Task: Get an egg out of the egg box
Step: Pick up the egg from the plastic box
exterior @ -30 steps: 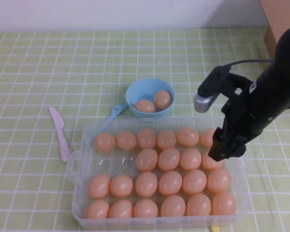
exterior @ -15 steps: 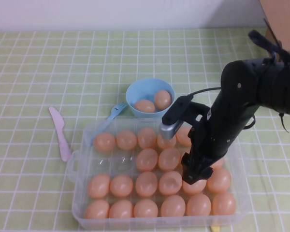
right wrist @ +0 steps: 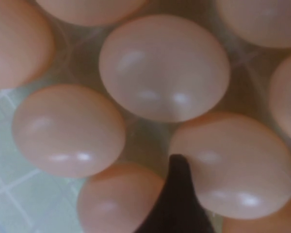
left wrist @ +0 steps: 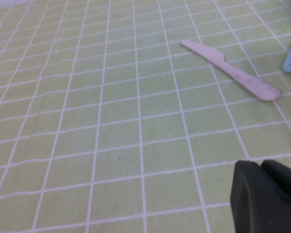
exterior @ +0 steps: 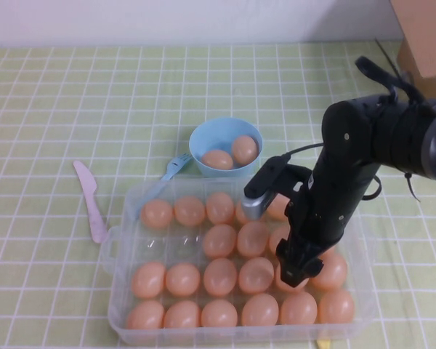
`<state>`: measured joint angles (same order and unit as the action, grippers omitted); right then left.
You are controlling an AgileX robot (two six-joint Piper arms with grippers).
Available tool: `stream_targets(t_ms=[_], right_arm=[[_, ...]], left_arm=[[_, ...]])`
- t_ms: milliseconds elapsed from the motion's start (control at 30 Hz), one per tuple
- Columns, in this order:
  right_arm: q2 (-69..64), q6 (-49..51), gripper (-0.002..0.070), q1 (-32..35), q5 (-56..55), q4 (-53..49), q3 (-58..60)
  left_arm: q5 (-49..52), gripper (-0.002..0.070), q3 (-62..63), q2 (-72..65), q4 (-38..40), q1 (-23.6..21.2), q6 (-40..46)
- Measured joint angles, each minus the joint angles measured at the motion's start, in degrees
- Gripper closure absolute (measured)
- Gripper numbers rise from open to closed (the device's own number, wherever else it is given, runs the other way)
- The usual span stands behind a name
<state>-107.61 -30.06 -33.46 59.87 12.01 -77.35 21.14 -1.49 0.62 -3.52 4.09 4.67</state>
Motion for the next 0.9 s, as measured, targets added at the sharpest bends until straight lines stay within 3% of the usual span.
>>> stream_targets(t_ms=[433,567,900], right_arm=[[-2.47,-2.42,0.0198,-1.35,-0.46,0.34,0.00],[-2.66,-2.44,0.0254,-1.35,0.22,0.34,-0.60],[-1.70,-0.57,0.0265,-1.35,8.88,-1.19,-12.53]], left_arm=[[0.00,0.0679,0.00,0.00,0.00,0.00,0.00],[0.00,0.0679,0.00,0.00,0.00,0.00,0.00],[0.00,0.0680,0.00,0.00,0.00,0.00,0.00]])
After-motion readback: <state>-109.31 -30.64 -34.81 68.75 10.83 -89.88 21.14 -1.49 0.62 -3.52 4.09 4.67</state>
